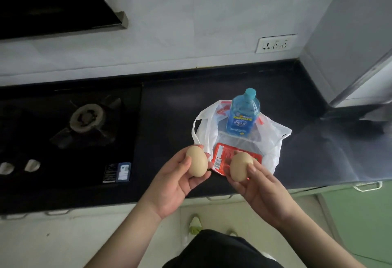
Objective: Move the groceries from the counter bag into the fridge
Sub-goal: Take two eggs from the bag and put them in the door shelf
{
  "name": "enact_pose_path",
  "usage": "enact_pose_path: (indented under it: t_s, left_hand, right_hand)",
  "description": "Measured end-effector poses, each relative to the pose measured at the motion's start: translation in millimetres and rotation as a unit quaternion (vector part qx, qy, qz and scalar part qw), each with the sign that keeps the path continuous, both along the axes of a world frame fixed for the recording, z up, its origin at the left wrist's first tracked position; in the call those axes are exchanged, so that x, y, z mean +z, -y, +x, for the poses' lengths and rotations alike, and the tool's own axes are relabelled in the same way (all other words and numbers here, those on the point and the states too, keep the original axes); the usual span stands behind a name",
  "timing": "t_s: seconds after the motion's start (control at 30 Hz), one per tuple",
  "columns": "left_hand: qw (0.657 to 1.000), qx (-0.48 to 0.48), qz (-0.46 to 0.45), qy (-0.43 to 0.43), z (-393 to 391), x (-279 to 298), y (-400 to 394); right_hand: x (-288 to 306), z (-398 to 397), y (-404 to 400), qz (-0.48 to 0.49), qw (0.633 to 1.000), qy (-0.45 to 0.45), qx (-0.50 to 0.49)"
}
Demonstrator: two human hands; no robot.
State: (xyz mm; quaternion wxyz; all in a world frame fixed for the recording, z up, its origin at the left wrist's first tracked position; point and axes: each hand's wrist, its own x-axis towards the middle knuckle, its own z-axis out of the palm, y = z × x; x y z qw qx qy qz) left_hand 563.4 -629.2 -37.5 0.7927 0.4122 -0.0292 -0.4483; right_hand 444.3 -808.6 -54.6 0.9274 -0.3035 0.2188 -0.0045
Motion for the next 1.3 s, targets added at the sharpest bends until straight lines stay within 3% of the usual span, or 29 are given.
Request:
enact_pose_path:
  t_s: [0.3, 0.6, 0.97, 1.3]
  left_hand:
    - [0.993, 0.117, 0.024, 0.011, -71, -4, 19]
    - [0.967, 0.251, 0.041, 0.02, -128, 0, -32]
    - [0.897, 0.44, 0.03, 0.008, -213, 17, -137]
    - [0.83, 0.557, 0.006, 0.02, -322, 18, -256]
  right_hand:
    - [5, -39, 27, 0.001, 0.995, 0.036, 0.089]
    - [6, -38, -4, 0.028, 0.973, 0.057, 0.221]
    - [25, -38, -117, 0.026, 0.897, 0.046, 0.439]
    - [35, -101, -264, -0.016, 0.839, 0.045, 0.542]
